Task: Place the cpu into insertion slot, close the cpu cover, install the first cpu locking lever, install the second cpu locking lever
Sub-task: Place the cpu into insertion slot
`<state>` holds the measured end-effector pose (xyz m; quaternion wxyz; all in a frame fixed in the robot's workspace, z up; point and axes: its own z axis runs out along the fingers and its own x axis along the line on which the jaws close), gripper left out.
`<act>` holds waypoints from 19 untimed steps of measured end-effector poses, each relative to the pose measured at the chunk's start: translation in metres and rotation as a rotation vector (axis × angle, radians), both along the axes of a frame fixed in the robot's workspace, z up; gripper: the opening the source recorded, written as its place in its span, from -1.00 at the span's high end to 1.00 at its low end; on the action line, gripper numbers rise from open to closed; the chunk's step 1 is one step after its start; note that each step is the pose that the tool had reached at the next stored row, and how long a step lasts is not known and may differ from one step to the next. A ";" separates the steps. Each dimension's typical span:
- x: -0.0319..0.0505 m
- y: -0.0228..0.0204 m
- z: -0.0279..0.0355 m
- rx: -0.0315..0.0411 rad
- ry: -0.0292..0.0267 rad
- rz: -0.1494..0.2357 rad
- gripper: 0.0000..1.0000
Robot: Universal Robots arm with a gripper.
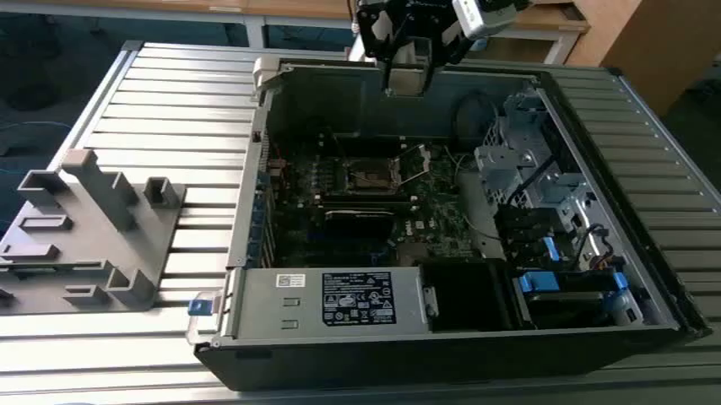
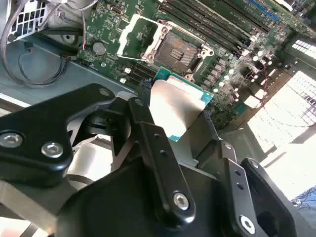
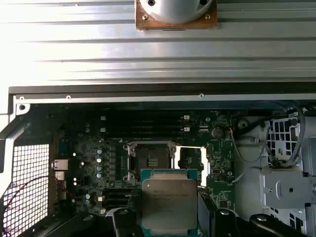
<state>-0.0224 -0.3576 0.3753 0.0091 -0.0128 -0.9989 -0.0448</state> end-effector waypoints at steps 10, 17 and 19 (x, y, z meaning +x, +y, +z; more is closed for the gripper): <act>0.0000 0.0000 -0.0008 -0.0001 0.0001 0.000 -0.08; 0.0000 0.0000 -0.0018 0.0003 -0.0001 0.000 -0.08; 0.0000 0.0000 -0.0028 0.0000 0.0000 0.000 -0.08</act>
